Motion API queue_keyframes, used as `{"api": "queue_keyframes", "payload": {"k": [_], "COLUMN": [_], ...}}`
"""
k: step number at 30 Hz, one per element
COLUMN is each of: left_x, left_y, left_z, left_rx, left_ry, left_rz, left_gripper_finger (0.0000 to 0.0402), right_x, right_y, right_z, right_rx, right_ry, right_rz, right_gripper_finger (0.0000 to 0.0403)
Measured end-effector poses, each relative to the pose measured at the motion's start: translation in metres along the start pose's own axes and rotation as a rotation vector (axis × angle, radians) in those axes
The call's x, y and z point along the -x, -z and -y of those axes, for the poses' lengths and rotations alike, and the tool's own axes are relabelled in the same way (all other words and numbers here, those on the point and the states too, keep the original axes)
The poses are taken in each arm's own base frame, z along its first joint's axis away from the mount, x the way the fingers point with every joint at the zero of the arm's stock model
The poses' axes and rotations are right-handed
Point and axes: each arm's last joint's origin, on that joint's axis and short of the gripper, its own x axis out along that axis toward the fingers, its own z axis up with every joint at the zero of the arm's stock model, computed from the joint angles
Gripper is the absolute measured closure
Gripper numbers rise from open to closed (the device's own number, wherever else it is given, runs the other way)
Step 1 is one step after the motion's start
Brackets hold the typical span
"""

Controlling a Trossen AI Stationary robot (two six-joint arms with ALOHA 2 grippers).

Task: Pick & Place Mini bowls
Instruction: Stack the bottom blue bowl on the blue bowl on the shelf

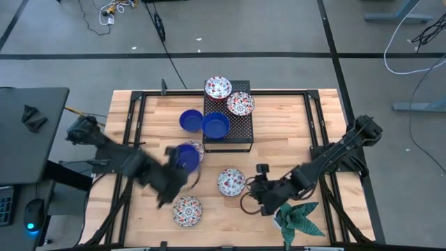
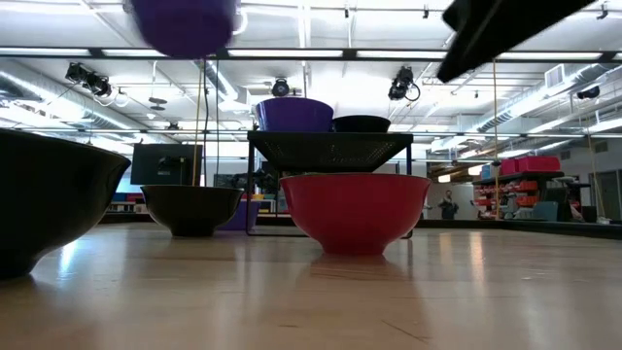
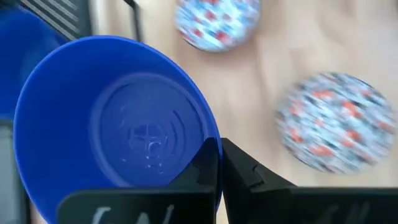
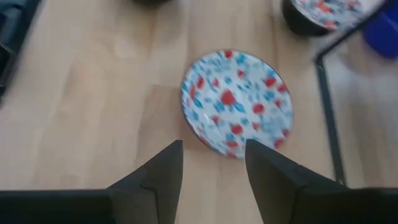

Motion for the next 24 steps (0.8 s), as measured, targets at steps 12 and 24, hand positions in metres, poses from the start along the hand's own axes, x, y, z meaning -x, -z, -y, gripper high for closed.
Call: {"api": "queue_keyframes", "payload": {"k": [12, 24], "left_x": [-0.04, -0.091], "left_y": [-0.029, -0.034], "left_z": [-0.141, -0.168], "left_rx": [0.123, 0.124], "left_ry": [0.03, 0.061], "left_rz": [0.217, 0.15], "left_gripper_finger": [0.0396, 0.039], "right_x": [0.013, 0.013], "right_y": [0.012, 0.01], "right_z": [-0.017, -0.018], "right_rx": [-0.087, -0.108], "right_ry": [0.151, 0.145], "right_rz": [0.05, 0.075], "right_gripper_finger": [0.0227, 0.0227]}}
